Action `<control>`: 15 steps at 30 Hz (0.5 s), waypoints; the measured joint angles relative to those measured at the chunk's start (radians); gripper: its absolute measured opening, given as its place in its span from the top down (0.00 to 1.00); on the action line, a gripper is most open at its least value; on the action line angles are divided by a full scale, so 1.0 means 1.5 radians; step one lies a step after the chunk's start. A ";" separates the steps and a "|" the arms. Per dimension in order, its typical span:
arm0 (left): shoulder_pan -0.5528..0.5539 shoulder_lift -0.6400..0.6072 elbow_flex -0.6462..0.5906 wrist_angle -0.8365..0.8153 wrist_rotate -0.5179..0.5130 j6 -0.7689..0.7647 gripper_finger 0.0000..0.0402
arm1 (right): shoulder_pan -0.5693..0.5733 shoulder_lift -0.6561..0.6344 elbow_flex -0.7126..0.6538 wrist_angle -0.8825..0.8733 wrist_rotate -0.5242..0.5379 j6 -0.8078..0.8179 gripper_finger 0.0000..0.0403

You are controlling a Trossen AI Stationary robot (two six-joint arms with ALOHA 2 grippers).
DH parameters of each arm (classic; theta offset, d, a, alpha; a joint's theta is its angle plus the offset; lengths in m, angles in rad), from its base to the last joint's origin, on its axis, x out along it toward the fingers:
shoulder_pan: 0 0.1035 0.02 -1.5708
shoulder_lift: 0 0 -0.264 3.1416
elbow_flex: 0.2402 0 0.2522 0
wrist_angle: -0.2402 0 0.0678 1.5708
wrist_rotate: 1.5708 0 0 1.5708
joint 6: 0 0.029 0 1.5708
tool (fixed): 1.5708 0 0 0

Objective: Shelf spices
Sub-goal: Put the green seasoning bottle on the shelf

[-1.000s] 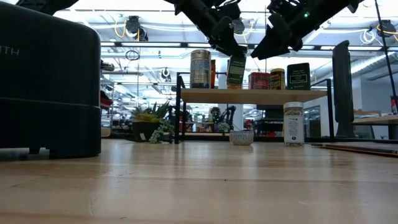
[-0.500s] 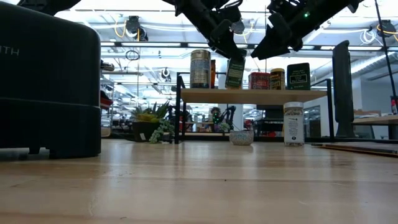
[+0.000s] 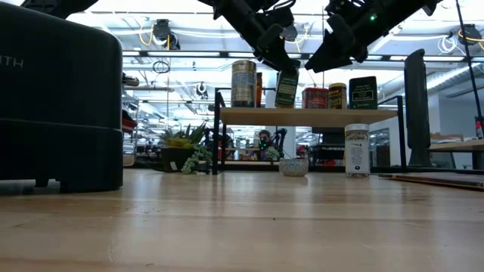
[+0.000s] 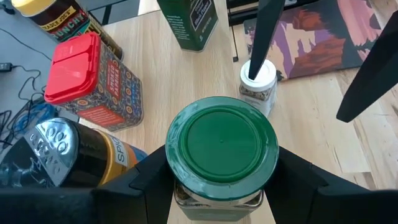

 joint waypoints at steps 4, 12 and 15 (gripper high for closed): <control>0.000 0.000 0.000 -0.001 0.000 -0.001 0.48 | 0.000 0.000 0.000 0.000 -0.003 0.000 0.40; 0.000 0.000 -0.001 -0.003 -0.001 -0.001 0.48 | 0.000 0.000 0.000 -0.001 -0.003 0.002 0.40; 0.000 0.000 -0.001 -0.006 -0.002 -0.001 0.45 | 0.000 0.000 0.000 -0.001 -0.003 0.005 0.40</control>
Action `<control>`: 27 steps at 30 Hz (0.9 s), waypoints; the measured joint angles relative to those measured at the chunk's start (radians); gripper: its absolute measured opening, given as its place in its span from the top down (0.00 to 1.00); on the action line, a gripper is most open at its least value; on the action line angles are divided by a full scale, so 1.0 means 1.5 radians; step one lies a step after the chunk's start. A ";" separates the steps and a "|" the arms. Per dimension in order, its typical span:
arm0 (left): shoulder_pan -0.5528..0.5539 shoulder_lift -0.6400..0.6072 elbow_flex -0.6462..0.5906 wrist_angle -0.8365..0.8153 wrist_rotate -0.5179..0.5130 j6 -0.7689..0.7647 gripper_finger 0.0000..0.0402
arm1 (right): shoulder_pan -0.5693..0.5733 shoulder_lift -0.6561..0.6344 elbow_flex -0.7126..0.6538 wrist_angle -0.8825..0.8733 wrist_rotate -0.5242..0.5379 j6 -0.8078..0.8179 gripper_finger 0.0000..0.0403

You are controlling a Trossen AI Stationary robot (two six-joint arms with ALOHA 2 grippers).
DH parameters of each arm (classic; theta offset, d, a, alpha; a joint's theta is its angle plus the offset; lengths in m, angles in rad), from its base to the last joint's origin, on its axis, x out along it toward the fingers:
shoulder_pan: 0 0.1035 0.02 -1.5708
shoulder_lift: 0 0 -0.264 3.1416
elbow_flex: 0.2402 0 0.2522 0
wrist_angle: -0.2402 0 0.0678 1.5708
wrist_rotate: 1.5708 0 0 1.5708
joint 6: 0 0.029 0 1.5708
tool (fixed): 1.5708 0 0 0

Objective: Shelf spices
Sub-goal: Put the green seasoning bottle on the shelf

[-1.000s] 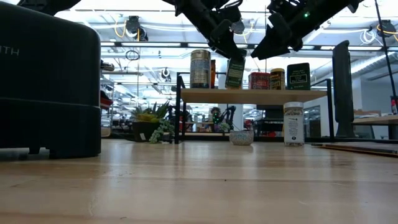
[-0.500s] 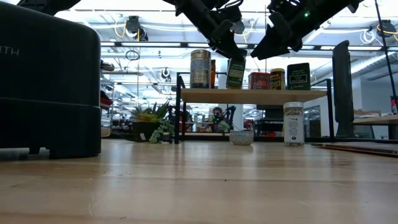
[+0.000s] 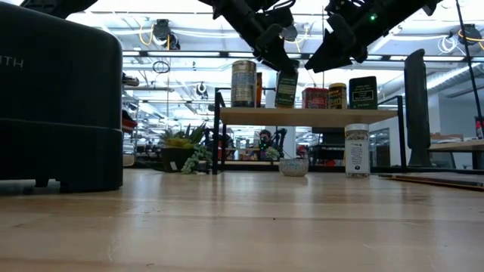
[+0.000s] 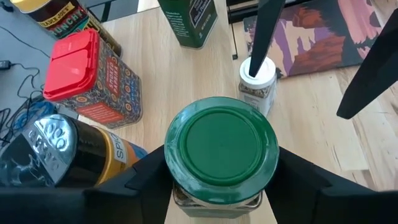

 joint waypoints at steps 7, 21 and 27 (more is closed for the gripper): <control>0.000 0.003 -0.004 -0.022 -0.019 0.002 0.39 | 0.000 0.000 0.000 0.000 0.000 0.000 0.40; -0.001 0.000 -0.002 -0.022 -0.033 0.018 0.38 | 0.000 0.000 0.000 0.000 -0.001 0.000 0.40; -0.003 -0.001 -0.002 -0.022 -0.041 0.025 0.38 | 0.000 0.000 0.000 0.000 -0.002 0.000 0.40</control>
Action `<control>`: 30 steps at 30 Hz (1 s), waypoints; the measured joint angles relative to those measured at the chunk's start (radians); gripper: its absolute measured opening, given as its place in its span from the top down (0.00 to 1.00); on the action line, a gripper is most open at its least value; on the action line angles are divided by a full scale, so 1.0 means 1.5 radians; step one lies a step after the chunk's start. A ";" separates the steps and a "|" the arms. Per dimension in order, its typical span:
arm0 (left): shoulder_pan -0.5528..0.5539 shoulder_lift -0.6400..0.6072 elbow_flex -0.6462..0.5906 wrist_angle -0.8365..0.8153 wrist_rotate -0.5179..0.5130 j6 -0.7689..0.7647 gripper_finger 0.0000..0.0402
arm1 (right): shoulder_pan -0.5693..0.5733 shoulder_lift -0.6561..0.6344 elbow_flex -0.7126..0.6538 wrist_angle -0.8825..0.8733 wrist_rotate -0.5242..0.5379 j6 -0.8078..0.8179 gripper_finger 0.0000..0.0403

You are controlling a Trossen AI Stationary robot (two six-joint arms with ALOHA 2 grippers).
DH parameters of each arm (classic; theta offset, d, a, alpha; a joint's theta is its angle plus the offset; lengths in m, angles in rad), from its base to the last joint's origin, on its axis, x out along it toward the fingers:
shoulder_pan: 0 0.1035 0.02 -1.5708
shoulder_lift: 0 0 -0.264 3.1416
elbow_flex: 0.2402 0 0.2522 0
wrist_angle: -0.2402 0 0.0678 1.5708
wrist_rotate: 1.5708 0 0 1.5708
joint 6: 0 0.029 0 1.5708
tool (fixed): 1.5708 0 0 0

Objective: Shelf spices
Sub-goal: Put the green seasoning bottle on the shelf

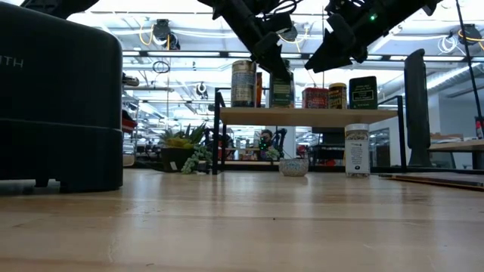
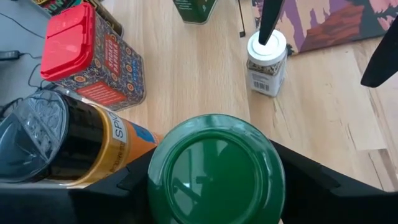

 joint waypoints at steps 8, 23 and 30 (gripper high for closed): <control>-0.009 -0.002 0.001 0.003 -0.011 0.017 0.38 | 0.000 0.000 0.000 0.000 -0.001 0.000 0.40; -0.009 -0.033 0.002 0.009 -0.025 0.029 0.38 | 0.000 0.000 0.000 -0.005 0.000 0.005 0.40; -0.012 -0.046 0.002 0.008 -0.025 0.035 0.38 | 0.000 0.000 0.000 -0.003 0.000 0.005 0.40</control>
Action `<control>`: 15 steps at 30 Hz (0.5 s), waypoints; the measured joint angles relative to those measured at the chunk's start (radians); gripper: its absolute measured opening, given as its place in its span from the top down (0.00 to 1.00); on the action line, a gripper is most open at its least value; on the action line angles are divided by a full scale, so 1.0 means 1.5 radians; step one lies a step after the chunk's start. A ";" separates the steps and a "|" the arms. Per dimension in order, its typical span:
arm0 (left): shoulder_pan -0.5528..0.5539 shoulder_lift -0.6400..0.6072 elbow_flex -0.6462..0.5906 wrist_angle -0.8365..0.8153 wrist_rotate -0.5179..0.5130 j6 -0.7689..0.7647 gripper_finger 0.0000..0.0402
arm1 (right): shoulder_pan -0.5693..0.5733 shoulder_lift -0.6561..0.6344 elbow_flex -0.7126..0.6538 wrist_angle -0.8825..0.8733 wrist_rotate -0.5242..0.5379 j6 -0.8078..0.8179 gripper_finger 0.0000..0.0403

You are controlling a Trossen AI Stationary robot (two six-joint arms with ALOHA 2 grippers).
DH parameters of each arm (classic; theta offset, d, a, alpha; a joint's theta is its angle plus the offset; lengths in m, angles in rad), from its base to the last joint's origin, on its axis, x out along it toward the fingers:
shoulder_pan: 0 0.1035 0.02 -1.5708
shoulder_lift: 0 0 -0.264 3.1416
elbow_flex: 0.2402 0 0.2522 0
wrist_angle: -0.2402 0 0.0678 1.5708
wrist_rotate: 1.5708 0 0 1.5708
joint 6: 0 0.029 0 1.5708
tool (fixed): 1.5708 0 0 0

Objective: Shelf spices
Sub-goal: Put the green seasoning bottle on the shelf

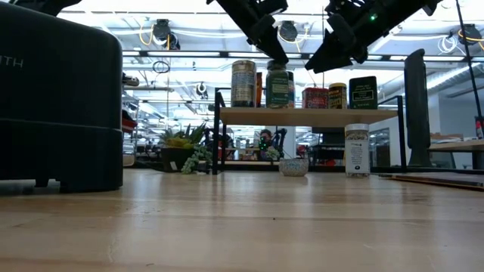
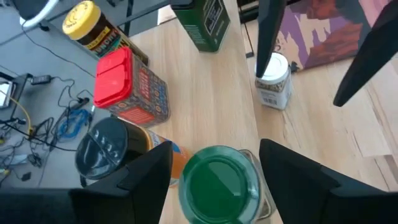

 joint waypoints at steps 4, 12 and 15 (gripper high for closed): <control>-0.007 -0.001 0.000 0.003 -0.001 0.015 0.38 | 0.000 0.000 0.000 -0.001 -0.002 0.002 0.40; -0.019 -0.012 0.000 0.016 -0.021 0.034 0.38 | 0.000 0.000 0.000 0.000 -0.015 -0.001 0.40; -0.022 -0.023 0.000 0.025 -0.022 0.034 0.38 | 0.000 0.000 0.000 0.000 -0.020 -0.009 0.40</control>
